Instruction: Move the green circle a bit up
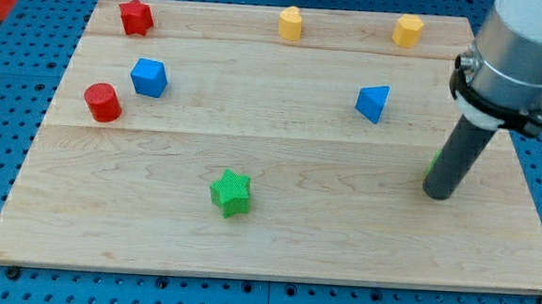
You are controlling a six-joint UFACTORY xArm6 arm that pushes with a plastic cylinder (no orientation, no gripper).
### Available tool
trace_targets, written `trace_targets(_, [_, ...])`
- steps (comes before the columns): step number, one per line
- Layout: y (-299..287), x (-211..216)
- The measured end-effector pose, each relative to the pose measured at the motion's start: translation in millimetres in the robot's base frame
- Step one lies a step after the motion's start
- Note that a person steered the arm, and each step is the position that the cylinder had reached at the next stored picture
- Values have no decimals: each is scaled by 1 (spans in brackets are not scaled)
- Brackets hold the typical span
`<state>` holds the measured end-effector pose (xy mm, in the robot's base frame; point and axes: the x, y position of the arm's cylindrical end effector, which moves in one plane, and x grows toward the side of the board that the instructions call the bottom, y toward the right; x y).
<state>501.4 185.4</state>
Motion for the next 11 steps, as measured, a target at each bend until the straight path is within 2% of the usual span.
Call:
trace_targets(1, [2, -39])
trace_targets(2, [12, -20])
trace_targets(3, [62, -16])
trace_targets(4, [69, -39])
trace_targets(6, [38, -7])
trace_targets(8, [26, -76])
trace_targets(9, [25, -92])
trace_targets(11, [24, -24])
